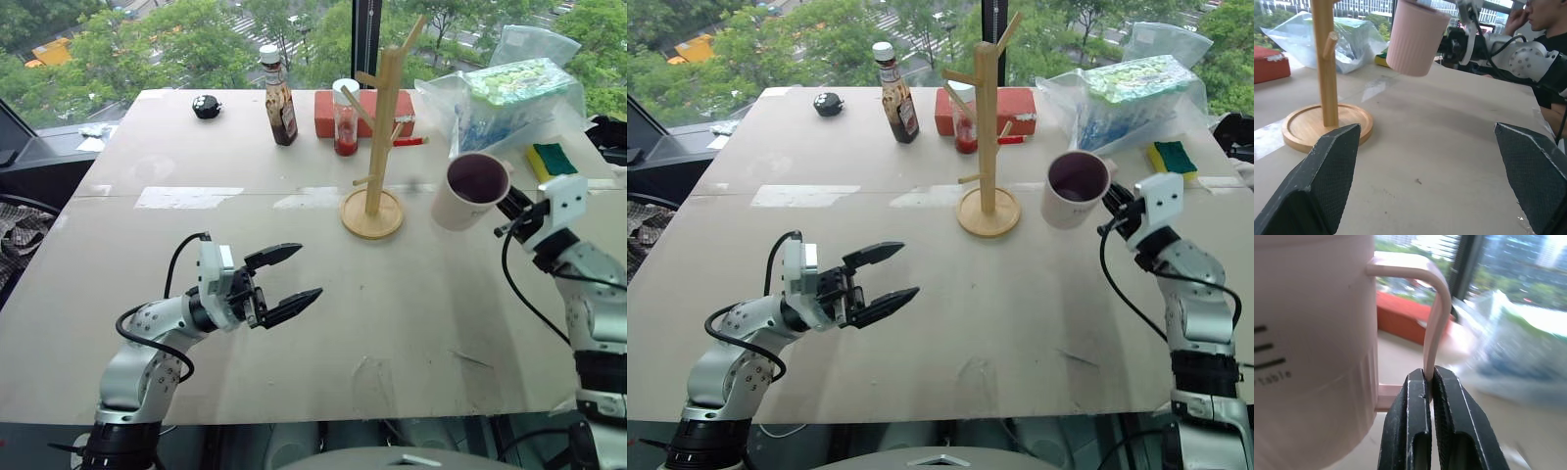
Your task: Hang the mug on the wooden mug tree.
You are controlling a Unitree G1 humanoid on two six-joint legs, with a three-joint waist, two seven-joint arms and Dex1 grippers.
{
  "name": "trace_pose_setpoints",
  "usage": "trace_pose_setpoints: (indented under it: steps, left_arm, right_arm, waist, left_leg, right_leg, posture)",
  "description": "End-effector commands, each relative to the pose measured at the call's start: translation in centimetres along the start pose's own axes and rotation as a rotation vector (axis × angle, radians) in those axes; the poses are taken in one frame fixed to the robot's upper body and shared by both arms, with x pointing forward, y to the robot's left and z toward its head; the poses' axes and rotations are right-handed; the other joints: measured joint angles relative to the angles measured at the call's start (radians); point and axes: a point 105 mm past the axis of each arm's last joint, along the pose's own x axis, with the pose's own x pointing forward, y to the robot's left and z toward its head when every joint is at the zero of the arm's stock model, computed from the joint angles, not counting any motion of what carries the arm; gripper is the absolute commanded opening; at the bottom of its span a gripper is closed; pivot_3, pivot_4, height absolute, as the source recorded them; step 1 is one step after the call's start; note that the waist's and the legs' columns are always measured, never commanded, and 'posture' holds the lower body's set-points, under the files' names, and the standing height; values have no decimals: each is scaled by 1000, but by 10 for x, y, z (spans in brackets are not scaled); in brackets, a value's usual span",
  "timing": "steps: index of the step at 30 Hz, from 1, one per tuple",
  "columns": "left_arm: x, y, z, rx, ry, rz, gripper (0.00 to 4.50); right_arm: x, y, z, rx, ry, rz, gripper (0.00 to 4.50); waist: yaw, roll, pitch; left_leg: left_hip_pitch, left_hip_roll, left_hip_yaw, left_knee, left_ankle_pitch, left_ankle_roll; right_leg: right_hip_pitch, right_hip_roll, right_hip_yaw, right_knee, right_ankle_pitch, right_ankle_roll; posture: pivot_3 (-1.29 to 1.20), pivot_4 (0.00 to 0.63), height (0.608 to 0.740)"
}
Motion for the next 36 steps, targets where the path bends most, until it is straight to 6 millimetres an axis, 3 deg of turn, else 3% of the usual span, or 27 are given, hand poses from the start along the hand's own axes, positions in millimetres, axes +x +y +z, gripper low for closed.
trace_pose_setpoints:
  steps: [1,7,13,18,23,28,32,36]
  left_arm:
    - [-7,-9,22,15,-69,-60,4500]
    - [-13,-10,34,38,-102,-7,4500]
    - [-20,-18,39,51,-121,73,4500]
    - [-20,-21,42,56,-159,131,4500]
    - [-18,-23,41,49,-171,135,4500]
    - [-20,-22,43,43,-186,140,4500]
    - [-23,-17,30,11,-130,165,4500]
    - [-24,-8,8,-10,-12,248,4500]
  right_arm:
    - [19,9,29,-33,-52,185,45]
    - [40,7,47,-72,-43,324,45]
    - [52,0,38,-114,25,378,45]
    - [68,8,33,-129,49,427,45]
    - [86,7,24,-120,96,381,45]
    - [75,0,20,-120,104,360,1792]
    - [47,-13,23,-104,74,259,3692]
    - [13,-12,21,-46,71,182,3692]
  waist:
    - [3,0,0]
    - [10,-1,1]
    - [3,-1,1]
    - [1,-1,1]
    - [-4,0,1]
    - [5,0,1]
    - [9,0,1]
    - [8,0,1]
  left_leg:
    - [0,0,-1,0,0,0]
    - [-3,0,-2,0,0,-1]
    - [-3,-1,-1,0,0,-1]
    - [-2,-1,-1,0,0,-1]
    - [-1,-1,-1,0,1,-1]
    - [-3,-1,-1,0,0,-1]
    - [-3,-1,-2,0,0,-1]
    - [-4,-1,-2,0,0,-1]
  right_leg:
    - [0,0,-1,0,0,0]
    - [0,-5,-4,-2,0,0]
    - [0,-7,-5,-2,0,0]
    - [0,-7,-4,-1,0,0]
    - [0,-7,-4,-1,0,0]
    - [0,-8,-5,-2,0,0]
    - [0,-8,-6,-3,0,0]
    - [0,-9,-7,-4,0,0]
  posture:
    - [0,150,740]
    - [0,150,740]
    - [0,150,740]
    - [0,150,740]
    - [0,150,740]
    - [0,150,740]
    - [0,150,740]
    - [0,150,740]
